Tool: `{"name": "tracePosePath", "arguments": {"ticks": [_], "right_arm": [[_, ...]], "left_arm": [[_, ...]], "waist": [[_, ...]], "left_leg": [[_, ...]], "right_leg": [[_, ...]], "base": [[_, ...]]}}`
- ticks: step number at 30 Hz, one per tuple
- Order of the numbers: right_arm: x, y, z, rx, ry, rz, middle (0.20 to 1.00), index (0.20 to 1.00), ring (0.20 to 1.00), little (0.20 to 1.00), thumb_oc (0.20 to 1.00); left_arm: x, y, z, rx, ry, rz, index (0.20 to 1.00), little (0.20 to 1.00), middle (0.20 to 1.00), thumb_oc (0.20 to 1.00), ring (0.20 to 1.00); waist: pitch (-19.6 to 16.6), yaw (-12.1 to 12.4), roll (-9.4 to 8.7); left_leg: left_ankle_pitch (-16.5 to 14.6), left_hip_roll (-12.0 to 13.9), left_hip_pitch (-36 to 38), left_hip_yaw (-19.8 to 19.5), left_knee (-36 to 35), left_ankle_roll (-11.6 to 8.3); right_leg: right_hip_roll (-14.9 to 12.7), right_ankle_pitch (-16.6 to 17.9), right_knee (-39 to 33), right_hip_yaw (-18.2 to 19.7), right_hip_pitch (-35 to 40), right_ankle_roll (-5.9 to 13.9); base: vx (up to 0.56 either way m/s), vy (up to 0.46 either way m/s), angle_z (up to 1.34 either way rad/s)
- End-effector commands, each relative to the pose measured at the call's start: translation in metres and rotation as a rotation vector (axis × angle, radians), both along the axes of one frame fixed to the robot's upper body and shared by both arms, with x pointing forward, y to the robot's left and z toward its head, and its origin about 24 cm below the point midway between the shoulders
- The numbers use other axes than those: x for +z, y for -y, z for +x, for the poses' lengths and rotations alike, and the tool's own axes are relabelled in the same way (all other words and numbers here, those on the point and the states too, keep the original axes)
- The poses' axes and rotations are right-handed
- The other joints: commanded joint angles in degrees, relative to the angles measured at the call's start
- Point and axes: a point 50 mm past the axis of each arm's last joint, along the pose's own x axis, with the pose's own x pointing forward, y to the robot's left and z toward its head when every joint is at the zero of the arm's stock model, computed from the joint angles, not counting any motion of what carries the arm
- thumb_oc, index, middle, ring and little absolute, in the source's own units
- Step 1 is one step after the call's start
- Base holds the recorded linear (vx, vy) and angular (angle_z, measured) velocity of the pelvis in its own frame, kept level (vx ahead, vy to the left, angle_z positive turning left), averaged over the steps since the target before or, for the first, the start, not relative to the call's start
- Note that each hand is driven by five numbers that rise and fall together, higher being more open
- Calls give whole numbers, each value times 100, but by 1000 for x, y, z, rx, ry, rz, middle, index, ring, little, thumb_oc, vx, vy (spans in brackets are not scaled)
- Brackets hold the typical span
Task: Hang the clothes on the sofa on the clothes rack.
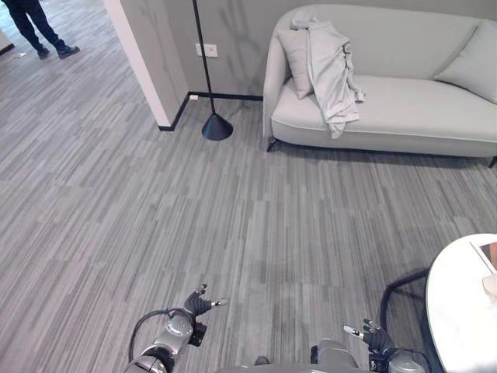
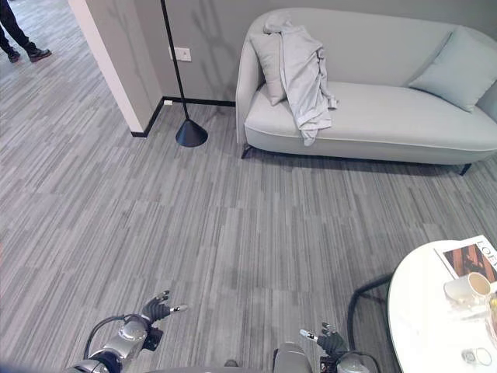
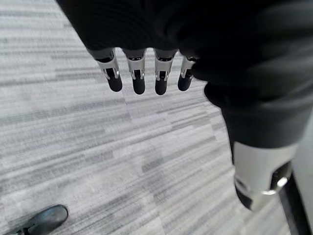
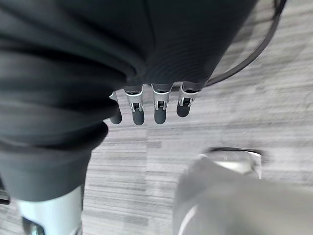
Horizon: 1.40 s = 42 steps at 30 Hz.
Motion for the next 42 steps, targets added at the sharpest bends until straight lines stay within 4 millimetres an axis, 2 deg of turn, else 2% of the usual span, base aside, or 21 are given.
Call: {"name": "tracePosePath", "arguments": {"ticks": [1,3,6,8,9,10,13,16,18,20,21,22,25,27,29,30,33,36,37,38,42], "right_arm": [[0,14,-13,-6,-25,-41,1000,1000,1000,1000,1000],[-1,14,-15,-3,-38,-47,1000,1000,1000,1000,1000],[-2,17,-21,-1,-57,-57,1000,1000,1000,1000,1000],[-2,23,-28,8,-80,-67,1000,1000,1000,1000,1000],[-2,23,-28,8,-80,-67,1000,1000,1000,1000,1000],[-1,26,-26,15,-70,-71,1000,1000,1000,1000,1000],[4,34,-22,8,-48,-84,1000,1000,1000,1000,1000],[9,46,-21,-9,-38,-112,1000,1000,1000,1000,1000],[10,49,-19,-9,-35,-122,1000,1000,1000,1000,1000],[14,54,-17,-21,-14,-136,1000,1000,1000,1000,1000],[14,54,-17,-21,-15,-136,1000,1000,1000,1000,1000],[14,54,-15,-17,-8,-136,1000,1000,1000,1000,1000],[14,51,-13,2,-7,-138,1000,1000,1000,1000,1000],[11,48,-14,4,-19,-142,1000,1000,1000,1000,1000],[9,40,-11,55,-31,-131,1000,1000,1000,1000,1000],[8,38,-12,64,-37,-131,1000,1000,1000,1000,1000],[4,33,-15,80,-62,-119,1000,1000,1000,1000,1000],[2,29,-18,105,-78,-112,1000,1000,1000,1000,1000],[2,28,-16,121,-77,-111,1000,1000,1000,1000,1000],[4,28,-10,124,-58,-108,1000,1000,1000,1000,1000],[4,23,-6,145,-45,-107,1000,1000,1000,1000,1000]], "left_arm": [[5,4,12,1,53,-14,1000,1000,1000,1000,1000],[5,11,16,-27,55,-24,1000,1000,1000,1000,1000],[3,15,12,-49,37,-31,1000,1000,1000,1000,1000],[-5,22,-1,-69,-16,-48,1000,1000,1000,1000,1000],[-5,22,-1,-69,-16,-49,1000,1000,1000,1000,1000],[-9,25,-8,-61,-38,-59,1000,1000,1000,1000,1000],[-11,26,-13,-72,-57,-63,1000,1000,1000,1000,1000],[-12,27,-14,-79,-66,-55,1000,1000,1000,1000,1000],[-12,28,-14,-85,-67,-58,1000,1000,1000,1000,1000],[-12,35,-11,-91,-51,-87,1000,1000,1000,1000,1000],[-12,36,-12,-91,-51,-87,1000,1000,1000,1000,1000],[-11,37,-11,-96,-47,-92,1000,1000,1000,1000,1000],[-11,38,-11,-105,-36,-99,1000,1000,1000,1000,1000],[-11,36,-13,-102,-38,-94,1000,1000,1000,1000,1000],[-13,31,-20,-66,-51,-102,1000,1000,1000,1000,1000],[-13,29,-22,-57,-53,-105,1000,1000,1000,1000,1000],[-15,27,-27,-46,-71,-98,1000,1000,1000,1000,1000],[-15,23,-27,-27,-69,-98,1000,1000,1000,1000,1000],[-12,21,-22,-22,-52,-96,1000,1000,1000,1000,1000],[-10,19,-17,-18,-35,-90,1000,1000,1000,1000,1000],[-4,14,-7,-12,5,-82,1000,1000,1000,1000,1000]], "waist": [[221,-261,-212],[246,-379,-213],[149,-399,-231],[-79,-450,-153],[-79,-452,-149],[-216,-458,-68],[-214,-472,-87],[-61,-387,-256],[-24,-341,-297],[24,-185,-324],[40,-180,-321],[63,-137,-285],[99,70,-103],[138,237,-97],[-24,387,50],[-84,425,69],[-276,507,-38],[-396,512,-110],[-370,470,-129],[-238,355,-156],[-145,368,-107]], "left_leg": [[-106,87,158,-89,36,-266],[-259,77,353,-195,36,-322],[-432,79,553,-301,36,-357],[-411,444,729,-372,241,-597],[-413,448,731,-374,240,-599],[23,656,675,-391,658,-822],[785,869,120,-327,2110,-1054],[1158,850,-631,-392,3591,-878],[1087,832,-803,-394,3717,-765],[552,640,-1222,-385,2660,-588],[539,640,-1194,-381,2658,-584],[457,556,-1284,-343,2048,-574],[1080,320,-1699,-300,601,-558],[1196,182,-2067,-69,125,-589],[1455,171,-1877,-19,47,-581],[1479,164,-1805,-32,85,-537],[1406,112,-1640,-11,126,-461],[1287,108,-1428,38,98,-368],[1145,103,-1163,29,40,-287],[1021,93,-953,53,36,-215],[873,174,-730,47,36,-188]], "right_leg": [[391,1045,-1789,-123,797,290],[485,1189,-2042,-413,684,377],[439,1336,-2161,-365,880,311],[483,1440,-1955,-216,1136,129],[487,1438,-1954,-219,1138,128],[532,1350,-1871,-214,1278,-31],[505,998,-1799,-151,1661,-315],[400,782,-1690,96,1977,-516],[357,711,-1648,177,2065,-547],[289,454,-1564,370,2380,-533],[288,443,-1565,373,2406,-531],[311,381,-1574,397,2507,-521],[554,254,-1653,519,2873,-509],[604,45,-1682,617,3232,-533],[735,-245,-1600,892,3549,-517],[666,-338,-1556,926,3634,-494],[407,-468,-1391,1018,3748,-352],[202,-414,-823,965,3536,-193],[119,-104,104,921,3073,29],[109,553,1074,925,2464,175],[-82,591,1406,626,1930,15]], "base": [[404,-112,15],[321,-113,46],[423,-205,61],[552,-339,36],[519,-355,36],[357,-253,25],[351,-290,14],[263,-199,-21],[231,-96,-65],[417,-60,-59],[309,-3,-27],[224,3,-29],[360,-16,-22],[394,-24,1],[575,101,-34],[431,106,-79],[345,102,-60],[290,78,-89],[218,45,-59],[216,43,-10],[141,20,42]]}}
